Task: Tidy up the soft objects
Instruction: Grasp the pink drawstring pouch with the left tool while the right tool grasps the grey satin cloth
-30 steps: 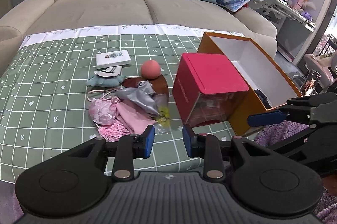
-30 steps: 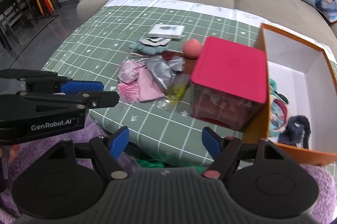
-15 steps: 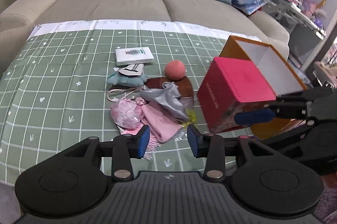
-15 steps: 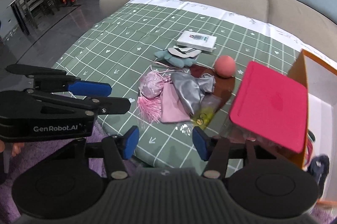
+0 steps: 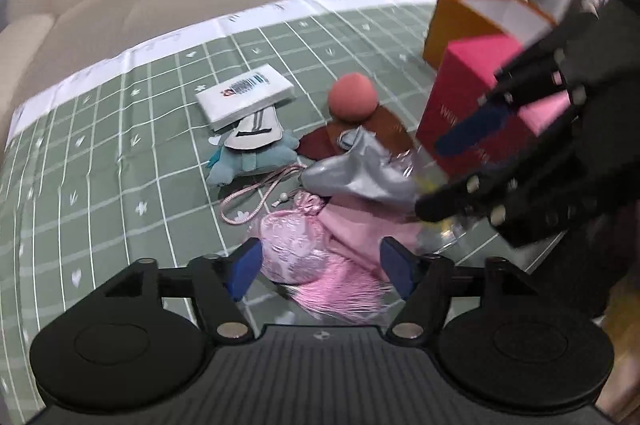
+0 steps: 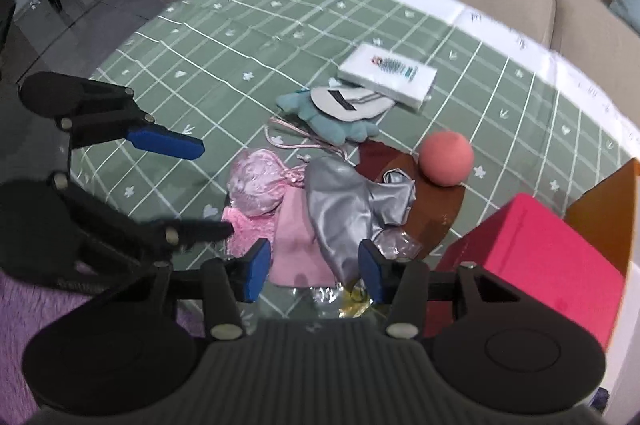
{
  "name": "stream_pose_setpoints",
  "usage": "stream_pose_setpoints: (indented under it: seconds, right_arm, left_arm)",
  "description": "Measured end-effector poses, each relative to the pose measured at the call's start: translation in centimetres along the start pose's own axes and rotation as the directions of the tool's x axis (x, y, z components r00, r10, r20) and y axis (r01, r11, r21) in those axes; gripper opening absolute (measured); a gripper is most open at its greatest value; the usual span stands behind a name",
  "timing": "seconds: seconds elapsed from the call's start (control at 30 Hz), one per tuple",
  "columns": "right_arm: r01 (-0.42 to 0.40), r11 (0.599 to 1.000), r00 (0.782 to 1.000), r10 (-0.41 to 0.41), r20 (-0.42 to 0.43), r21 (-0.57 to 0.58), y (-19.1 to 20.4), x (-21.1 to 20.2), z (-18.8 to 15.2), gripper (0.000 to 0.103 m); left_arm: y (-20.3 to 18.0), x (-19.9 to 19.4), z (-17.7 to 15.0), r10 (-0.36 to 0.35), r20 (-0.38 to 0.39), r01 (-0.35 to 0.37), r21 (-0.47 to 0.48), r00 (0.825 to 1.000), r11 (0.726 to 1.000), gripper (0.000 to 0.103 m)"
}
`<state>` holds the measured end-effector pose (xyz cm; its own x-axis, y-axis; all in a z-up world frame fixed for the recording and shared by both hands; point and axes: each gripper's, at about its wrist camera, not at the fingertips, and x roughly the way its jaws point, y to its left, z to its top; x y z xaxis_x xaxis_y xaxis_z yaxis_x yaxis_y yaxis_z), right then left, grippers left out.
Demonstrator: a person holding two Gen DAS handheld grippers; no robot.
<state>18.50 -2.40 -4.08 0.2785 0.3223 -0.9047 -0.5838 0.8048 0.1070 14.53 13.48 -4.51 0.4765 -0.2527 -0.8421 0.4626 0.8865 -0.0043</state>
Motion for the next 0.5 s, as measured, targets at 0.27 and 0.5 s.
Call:
stream_pose_setpoints:
  seconds: [0.27,0.5]
  right_arm:
    - [-0.026,0.993,0.996,0.035,-0.077,0.117,-1.3,4.4,2.2,0.049]
    - [-0.026,0.983,0.992,0.047,-0.113,0.181,-1.9,6.6,2.7,0.047]
  left_arm:
    - [2.3,4.4,0.6,-0.042,-0.090,0.050,0.084,0.995,0.995,0.082]
    - [2.7,7.0,0.9,-0.053,-0.143,0.073,0.139,0.988,0.988,0.082]
